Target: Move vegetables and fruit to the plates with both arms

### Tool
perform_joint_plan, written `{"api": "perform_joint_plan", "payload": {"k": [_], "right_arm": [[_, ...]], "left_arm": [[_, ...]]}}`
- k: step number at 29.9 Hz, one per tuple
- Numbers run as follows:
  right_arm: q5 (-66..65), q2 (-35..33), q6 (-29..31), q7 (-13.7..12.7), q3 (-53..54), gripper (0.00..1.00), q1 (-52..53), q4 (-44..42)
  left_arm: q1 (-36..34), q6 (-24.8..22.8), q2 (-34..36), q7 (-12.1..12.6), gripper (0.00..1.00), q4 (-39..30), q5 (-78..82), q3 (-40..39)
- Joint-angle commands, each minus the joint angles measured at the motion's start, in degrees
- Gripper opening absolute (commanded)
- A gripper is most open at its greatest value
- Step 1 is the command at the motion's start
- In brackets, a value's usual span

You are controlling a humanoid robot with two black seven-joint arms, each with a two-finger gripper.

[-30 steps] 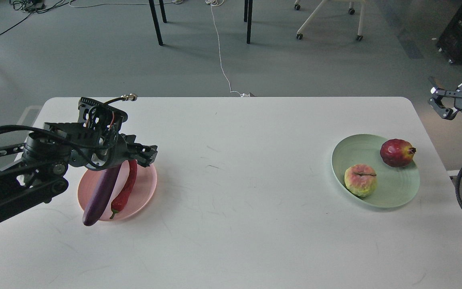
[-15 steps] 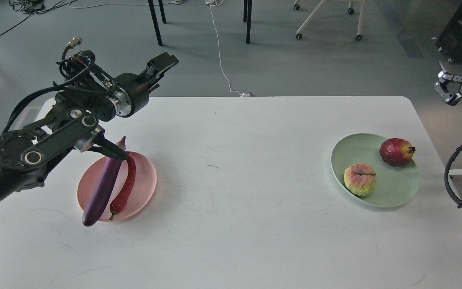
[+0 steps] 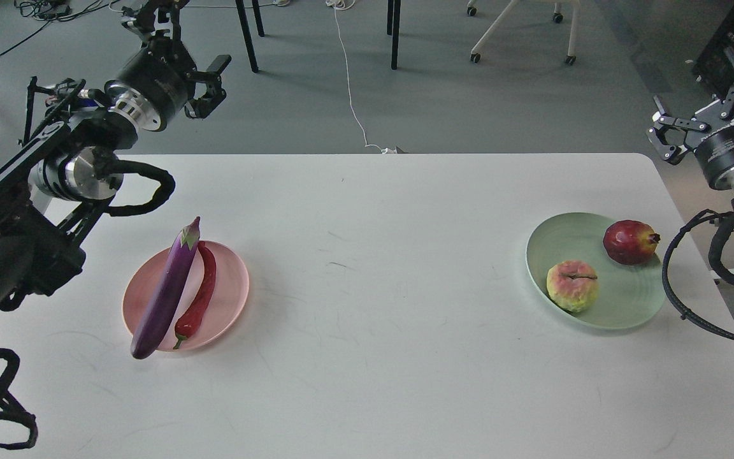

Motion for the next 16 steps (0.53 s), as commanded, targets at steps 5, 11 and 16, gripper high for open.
{"api": "perform_joint_plan", "payload": {"k": [5, 11, 16], "right_arm": [[0.25, 9.05, 0.0, -5.94, 8.47, 0.99, 1.76, -8.25], [0.25, 10.47, 0.0, -6.03, 10.76, 0.99, 0.09, -7.82], [0.25, 10.73, 0.0, -5.51, 10.77, 0.99, -0.35, -7.64]], "left_arm": [[3.38, -9.76, -2.12, -0.12, 0.99, 12.15, -11.55, -1.23], [4.09, -13.29, -5.02, -3.1, 0.99, 13.92, -20.36, -2.1], [4.88, -13.9, -5.99, -4.6, 0.99, 14.8, -20.54, -2.9]]}}
